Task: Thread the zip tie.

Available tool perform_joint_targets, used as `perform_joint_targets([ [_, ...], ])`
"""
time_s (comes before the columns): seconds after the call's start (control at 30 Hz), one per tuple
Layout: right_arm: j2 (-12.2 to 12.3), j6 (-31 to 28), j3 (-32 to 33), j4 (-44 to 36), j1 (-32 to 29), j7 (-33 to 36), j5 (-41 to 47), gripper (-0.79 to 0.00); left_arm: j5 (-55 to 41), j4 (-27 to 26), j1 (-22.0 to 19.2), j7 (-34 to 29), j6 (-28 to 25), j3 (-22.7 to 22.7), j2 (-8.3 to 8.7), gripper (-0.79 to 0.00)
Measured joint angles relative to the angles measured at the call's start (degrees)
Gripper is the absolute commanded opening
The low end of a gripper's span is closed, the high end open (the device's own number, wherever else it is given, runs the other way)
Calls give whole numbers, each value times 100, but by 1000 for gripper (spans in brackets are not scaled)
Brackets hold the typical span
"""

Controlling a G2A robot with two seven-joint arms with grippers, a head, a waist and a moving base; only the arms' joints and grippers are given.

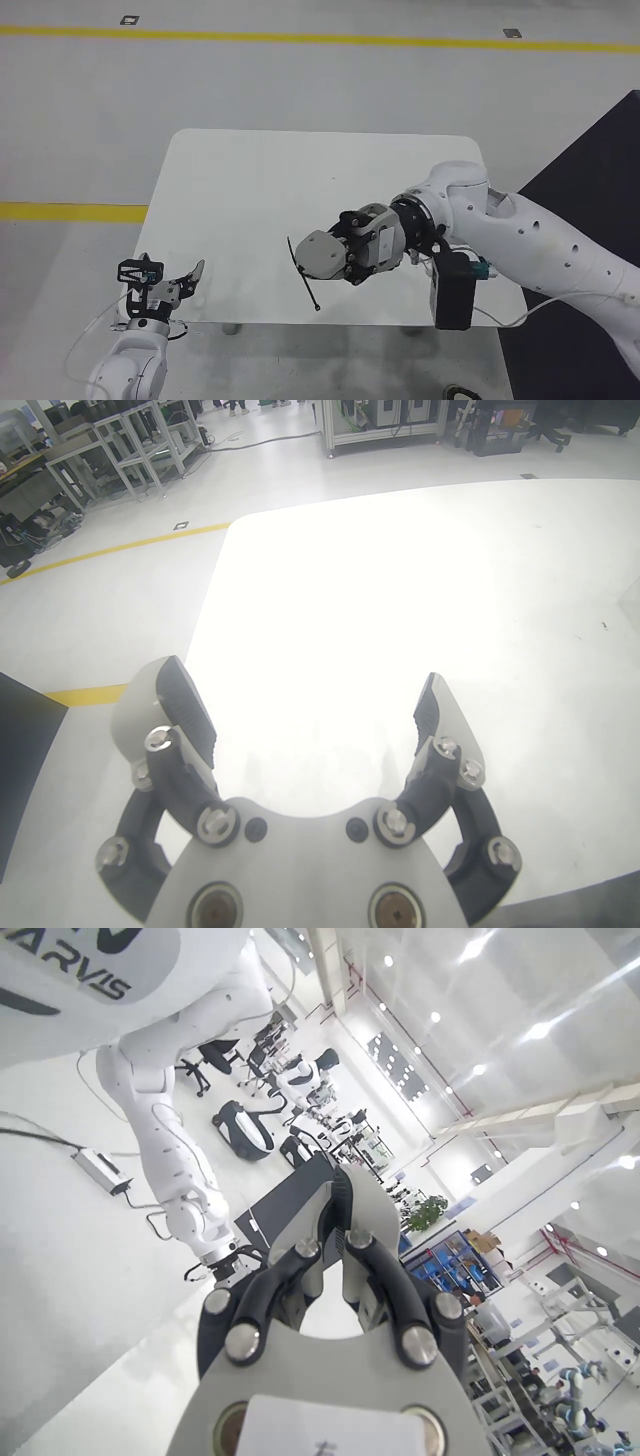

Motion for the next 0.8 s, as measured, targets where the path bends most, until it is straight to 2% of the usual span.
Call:
perform_joint_targets([
  [0.27, -4, 37, 11, -47, -48, 28, 111, -785, 0, 0, 0, 0, 0, 0, 0, 0],
  [0.53, -189, 137, 169, -869, -424, 631, 868, -785, 0, 0, 0, 0, 0, 0, 0, 0],
  [0.8, -269, 77, 666, -776, -885, 1129, 2456, -785, 0, 0, 0, 0, 0, 0, 0, 0],
])
